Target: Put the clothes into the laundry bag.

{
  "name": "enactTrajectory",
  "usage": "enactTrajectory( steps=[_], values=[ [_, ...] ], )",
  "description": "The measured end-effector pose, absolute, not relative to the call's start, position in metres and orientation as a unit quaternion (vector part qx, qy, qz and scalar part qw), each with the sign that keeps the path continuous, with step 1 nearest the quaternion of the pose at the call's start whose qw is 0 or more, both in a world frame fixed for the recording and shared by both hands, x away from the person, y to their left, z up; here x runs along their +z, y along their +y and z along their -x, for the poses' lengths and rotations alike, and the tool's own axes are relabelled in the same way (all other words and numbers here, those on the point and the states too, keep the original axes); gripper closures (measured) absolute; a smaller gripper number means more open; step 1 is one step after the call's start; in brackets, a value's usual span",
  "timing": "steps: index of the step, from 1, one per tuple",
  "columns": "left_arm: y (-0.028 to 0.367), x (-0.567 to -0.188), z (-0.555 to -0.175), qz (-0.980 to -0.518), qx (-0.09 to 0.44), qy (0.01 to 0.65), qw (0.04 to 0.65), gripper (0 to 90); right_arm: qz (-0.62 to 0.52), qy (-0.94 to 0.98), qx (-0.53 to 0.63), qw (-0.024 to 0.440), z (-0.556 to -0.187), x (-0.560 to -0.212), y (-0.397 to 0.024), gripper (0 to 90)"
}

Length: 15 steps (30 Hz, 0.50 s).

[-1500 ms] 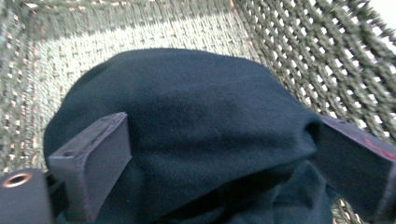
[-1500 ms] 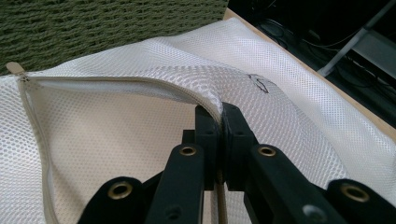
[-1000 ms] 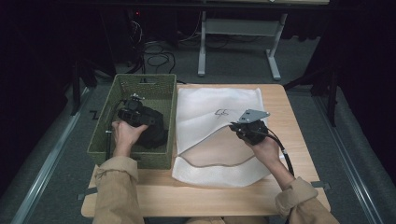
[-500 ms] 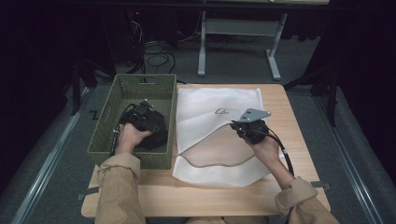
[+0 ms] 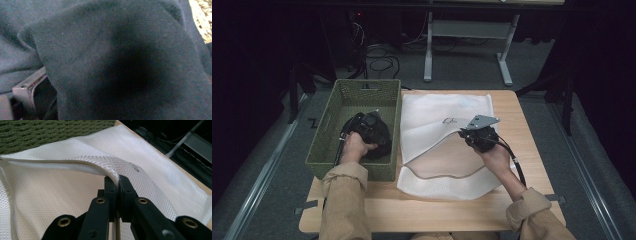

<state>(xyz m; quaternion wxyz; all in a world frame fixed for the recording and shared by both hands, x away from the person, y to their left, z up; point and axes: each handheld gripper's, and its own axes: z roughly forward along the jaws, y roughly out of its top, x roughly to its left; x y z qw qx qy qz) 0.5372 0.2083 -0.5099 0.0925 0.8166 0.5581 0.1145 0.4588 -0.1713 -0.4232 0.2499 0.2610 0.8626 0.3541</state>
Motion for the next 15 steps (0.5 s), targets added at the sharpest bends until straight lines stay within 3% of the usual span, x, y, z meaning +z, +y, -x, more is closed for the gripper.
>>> enactTrajectory(
  steps=[8, 11, 15],
  values=[
    [0.212, -0.506, -0.538, -0.809, 0.123, 0.567, 0.092, 14.7, -0.262, 0.863, 0.349, 0.254, -0.461, -0.424, -0.171, 87.9],
    [0.215, -0.503, -0.538, -0.807, 0.145, 0.567, 0.075, 35.8, -0.263, 0.863, 0.349, 0.255, -0.464, -0.425, -0.171, 87.8],
    [0.220, -0.501, -0.537, -0.806, 0.152, 0.568, 0.077, 47.6, -0.268, 0.860, 0.348, 0.259, -0.466, -0.425, -0.172, 87.9]
  ],
)
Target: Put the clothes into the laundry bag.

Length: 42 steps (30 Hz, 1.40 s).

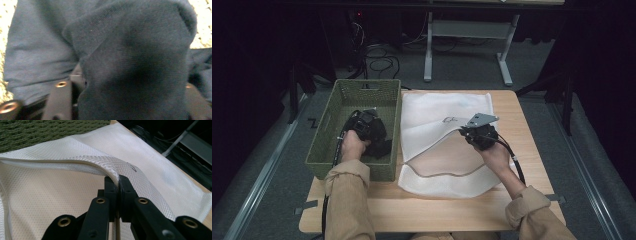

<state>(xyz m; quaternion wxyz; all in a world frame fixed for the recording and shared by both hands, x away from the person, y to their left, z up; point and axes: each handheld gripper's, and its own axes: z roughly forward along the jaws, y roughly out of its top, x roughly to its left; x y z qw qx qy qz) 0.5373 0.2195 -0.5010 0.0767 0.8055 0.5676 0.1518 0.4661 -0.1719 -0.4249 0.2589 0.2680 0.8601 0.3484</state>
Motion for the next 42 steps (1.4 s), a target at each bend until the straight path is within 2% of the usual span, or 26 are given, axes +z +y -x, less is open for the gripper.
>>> enactTrajectory(
  steps=[6, 11, 14, 26, 34, 42],
  values=[
    [0.225, -0.499, -0.539, -0.794, 0.150, 0.584, 0.083, 60.4, -0.273, 0.857, 0.343, 0.271, -0.471, -0.426, -0.171, 87.9],
    [0.231, -0.495, -0.540, -0.778, 0.130, 0.607, 0.098, 66.9, -0.278, 0.855, 0.341, 0.274, -0.475, -0.429, -0.171, 87.9],
    [0.230, -0.490, -0.538, -0.780, 0.135, 0.603, 0.101, 68.2, -0.280, 0.855, 0.339, 0.274, -0.475, -0.429, -0.172, 87.9],
    [0.253, -0.446, -0.516, -0.751, 0.132, 0.614, 0.203, 69.6, -0.289, 0.855, 0.340, 0.264, -0.483, -0.435, -0.165, 87.9],
    [0.256, -0.421, -0.496, -0.744, 0.121, 0.598, 0.272, 69.9, -0.294, 0.853, 0.342, 0.264, -0.483, -0.431, -0.170, 88.0],
    [0.250, -0.403, -0.478, -0.747, 0.123, 0.575, 0.310, 69.9, -0.293, 0.853, 0.342, 0.265, -0.483, -0.430, -0.169, 88.0]
  ],
)
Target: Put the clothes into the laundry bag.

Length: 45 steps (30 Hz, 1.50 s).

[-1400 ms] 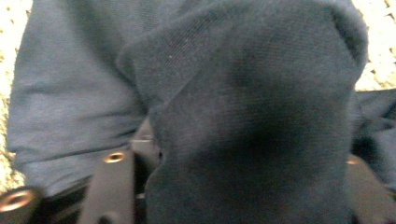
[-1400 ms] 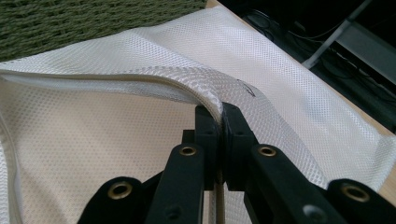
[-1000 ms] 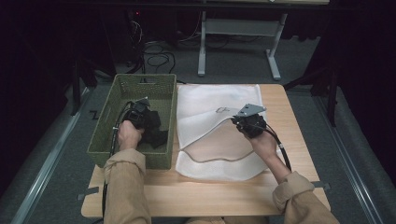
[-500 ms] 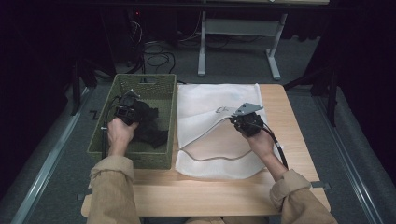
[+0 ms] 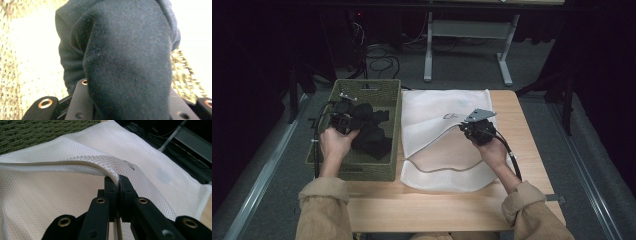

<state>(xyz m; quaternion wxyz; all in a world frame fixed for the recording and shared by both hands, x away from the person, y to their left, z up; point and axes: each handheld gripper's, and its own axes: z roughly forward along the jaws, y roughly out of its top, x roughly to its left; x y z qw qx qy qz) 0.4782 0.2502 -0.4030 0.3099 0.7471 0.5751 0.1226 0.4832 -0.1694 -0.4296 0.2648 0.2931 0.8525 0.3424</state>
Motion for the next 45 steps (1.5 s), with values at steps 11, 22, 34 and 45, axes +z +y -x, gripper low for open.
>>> enactTrajectory(
  steps=[11, 22, 34, 45],
  values=[
    [0.243, -0.383, -0.460, -0.747, 0.118, 0.539, 0.370, 69.9, -0.294, 0.855, 0.343, 0.254, -0.486, -0.429, -0.170, 88.2],
    [0.221, -0.355, -0.442, -0.765, 0.136, 0.493, 0.390, 69.9, -0.295, 0.860, 0.343, 0.237, -0.488, -0.425, -0.172, 88.5],
    [0.215, -0.343, -0.429, -0.770, 0.138, 0.470, 0.409, 69.8, -0.297, 0.859, 0.346, 0.231, -0.490, -0.425, -0.172, 88.6],
    [0.220, -0.333, -0.420, -0.757, 0.133, 0.462, 0.442, 69.9, -0.297, 0.861, 0.343, 0.231, -0.492, -0.425, -0.172, 88.6]
  ],
)
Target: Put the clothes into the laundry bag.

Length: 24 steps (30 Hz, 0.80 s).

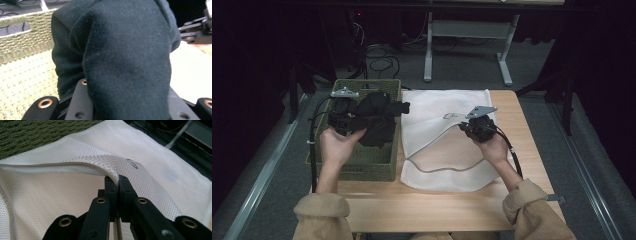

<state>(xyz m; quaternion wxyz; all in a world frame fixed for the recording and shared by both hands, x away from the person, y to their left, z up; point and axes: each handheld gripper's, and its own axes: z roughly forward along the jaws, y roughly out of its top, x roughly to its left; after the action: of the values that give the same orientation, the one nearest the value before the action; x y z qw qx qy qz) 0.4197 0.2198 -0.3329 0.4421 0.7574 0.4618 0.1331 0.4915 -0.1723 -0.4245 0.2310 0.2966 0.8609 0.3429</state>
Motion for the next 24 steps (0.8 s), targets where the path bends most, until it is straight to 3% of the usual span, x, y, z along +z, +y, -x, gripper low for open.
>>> enactTrajectory(
  steps=[24],
  values=[
    [0.209, -0.310, -0.396, -0.757, 0.119, 0.423, 0.483, 69.7, -0.302, 0.859, 0.343, 0.231, -0.493, -0.423, -0.172, 88.5]
  ],
)
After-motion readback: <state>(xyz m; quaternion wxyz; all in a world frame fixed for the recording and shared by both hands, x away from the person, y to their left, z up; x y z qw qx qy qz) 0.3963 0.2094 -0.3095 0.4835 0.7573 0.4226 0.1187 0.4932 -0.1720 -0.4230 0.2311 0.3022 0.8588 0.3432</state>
